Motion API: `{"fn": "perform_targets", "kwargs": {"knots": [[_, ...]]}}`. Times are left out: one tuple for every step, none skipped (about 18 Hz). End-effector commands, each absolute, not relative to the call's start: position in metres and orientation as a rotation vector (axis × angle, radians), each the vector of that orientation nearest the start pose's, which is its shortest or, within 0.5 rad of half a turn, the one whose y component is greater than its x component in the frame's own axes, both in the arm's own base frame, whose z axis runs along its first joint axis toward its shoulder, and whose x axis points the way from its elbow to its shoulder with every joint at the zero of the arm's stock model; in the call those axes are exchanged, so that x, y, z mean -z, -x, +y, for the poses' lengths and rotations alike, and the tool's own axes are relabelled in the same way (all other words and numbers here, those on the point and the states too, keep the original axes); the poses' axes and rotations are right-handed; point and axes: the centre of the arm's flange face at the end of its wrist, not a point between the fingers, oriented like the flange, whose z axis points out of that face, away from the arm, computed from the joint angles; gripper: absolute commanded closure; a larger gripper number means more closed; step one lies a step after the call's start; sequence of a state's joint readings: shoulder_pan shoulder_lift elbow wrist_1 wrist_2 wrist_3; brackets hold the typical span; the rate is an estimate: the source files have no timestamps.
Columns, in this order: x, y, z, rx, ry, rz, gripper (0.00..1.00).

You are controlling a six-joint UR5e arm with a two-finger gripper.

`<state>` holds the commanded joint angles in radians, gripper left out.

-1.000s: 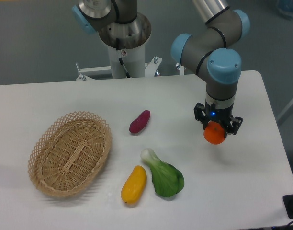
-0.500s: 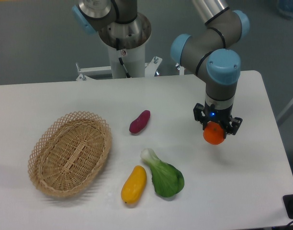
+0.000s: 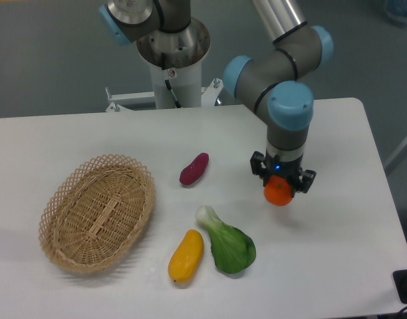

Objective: Place the orange on the table

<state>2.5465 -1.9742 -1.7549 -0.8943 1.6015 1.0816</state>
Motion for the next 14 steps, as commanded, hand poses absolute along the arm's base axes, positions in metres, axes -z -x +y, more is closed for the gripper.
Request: {"fn": "perform_targets", "kwargs": {"knots": [[-0.242,0.420,0.447,-0.128,3.113,0.163,0.72],[-0.237,0.416,0.449,-0.113,3.118,0.164,0.72],[-0.233,0.412,0.449,-0.103,3.121,0.174,0.71],[-0.229,0.408,0.450,-0.091,3.124,0.184,0.66],[-0.224,0.406,0.451,-0.080,3.126,0.196,0.62],[-0.221,0.403,0.454,-0.073,3.130,0.208,0.62],[-0.218,0.402,0.456,-0.067,3.132,0.211,0.61],[-0.211,0.401,0.457,-0.053,3.138,0.221,0.58],[-0.207,0.400,0.459,-0.044,3.142,0.231,0.54],[-0.205,0.399,0.459,-0.042,3.143,0.236,0.52],[-0.205,0.400,0.458,-0.042,3.143,0.241,0.49],[-0.205,0.399,0.459,-0.042,3.141,0.263,0.45],[-0.206,0.400,0.460,-0.045,3.141,0.268,0.38],[-0.207,0.401,0.460,-0.049,3.138,0.282,0.30]]}}
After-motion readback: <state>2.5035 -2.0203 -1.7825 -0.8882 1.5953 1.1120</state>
